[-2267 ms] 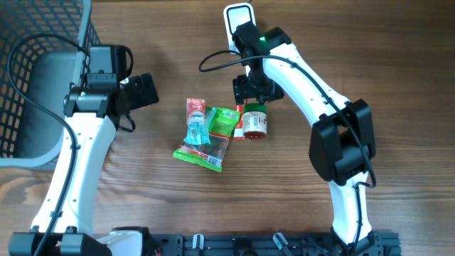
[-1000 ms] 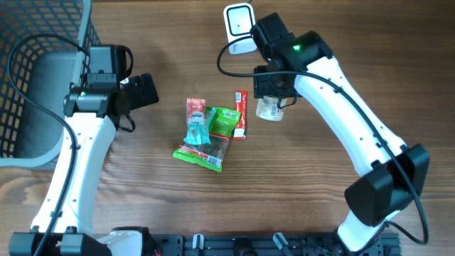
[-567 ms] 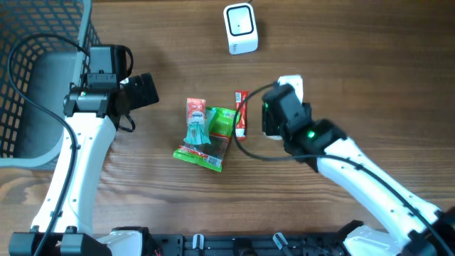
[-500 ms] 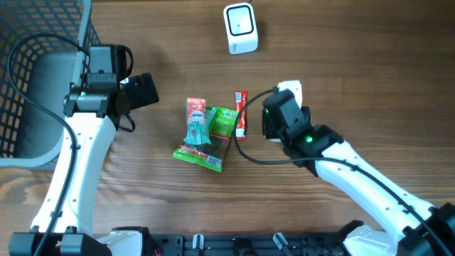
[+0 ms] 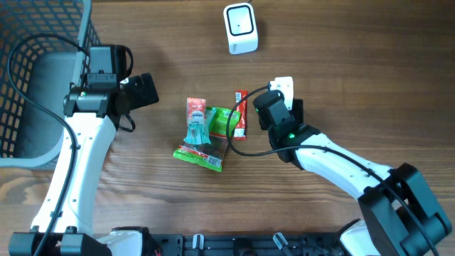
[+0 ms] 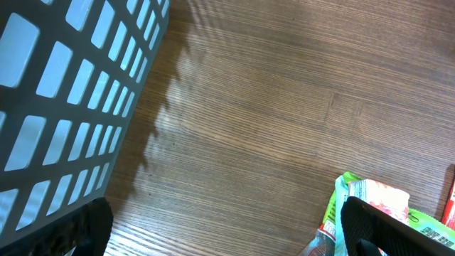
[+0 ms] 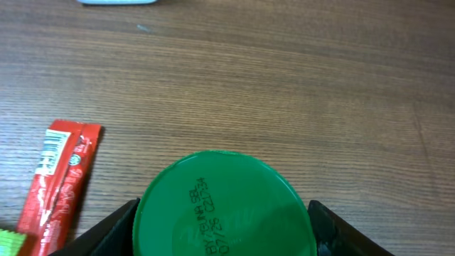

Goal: Scan the item barcode

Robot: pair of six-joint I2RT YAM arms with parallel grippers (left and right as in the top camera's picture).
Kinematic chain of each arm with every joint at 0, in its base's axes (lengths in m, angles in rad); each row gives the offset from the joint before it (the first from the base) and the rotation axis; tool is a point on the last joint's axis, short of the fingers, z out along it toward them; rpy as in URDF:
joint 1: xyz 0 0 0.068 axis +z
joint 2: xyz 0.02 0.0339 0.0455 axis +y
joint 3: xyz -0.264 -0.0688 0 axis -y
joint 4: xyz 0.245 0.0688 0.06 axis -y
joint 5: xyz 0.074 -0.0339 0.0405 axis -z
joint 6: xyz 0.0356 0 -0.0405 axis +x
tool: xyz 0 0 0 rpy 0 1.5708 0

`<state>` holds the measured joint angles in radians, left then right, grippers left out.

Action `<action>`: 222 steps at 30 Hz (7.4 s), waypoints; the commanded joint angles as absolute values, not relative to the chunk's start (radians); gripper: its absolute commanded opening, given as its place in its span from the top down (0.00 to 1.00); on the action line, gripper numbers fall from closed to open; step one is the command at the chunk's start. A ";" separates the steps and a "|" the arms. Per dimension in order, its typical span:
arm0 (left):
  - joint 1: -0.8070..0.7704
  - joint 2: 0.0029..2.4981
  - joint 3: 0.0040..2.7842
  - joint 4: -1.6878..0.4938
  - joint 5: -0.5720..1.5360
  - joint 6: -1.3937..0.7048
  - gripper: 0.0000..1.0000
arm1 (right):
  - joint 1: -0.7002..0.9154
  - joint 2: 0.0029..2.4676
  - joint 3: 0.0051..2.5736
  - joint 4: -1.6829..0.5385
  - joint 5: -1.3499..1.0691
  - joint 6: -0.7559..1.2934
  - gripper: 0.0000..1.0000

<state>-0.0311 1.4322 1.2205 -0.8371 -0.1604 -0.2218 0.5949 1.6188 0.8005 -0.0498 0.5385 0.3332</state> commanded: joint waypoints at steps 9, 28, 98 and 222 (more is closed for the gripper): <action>-0.026 1.428 1.227 -0.835 -0.166 -0.213 0.00 | 0.596 1.634 0.797 -0.095 0.536 0.315 0.23; -0.026 1.428 1.227 -0.835 -0.166 -0.213 0.00 | 0.317 1.438 1.255 -0.939 -0.056 0.519 0.09; -0.026 1.428 1.227 -0.835 -0.166 -0.213 0.00 | 0.382 1.906 1.565 -1.133 -0.015 0.299 0.00; -0.026 1.429 1.227 -0.835 -0.166 -0.213 0.00 | 0.057 2.012 1.491 -1.034 0.054 0.236 0.91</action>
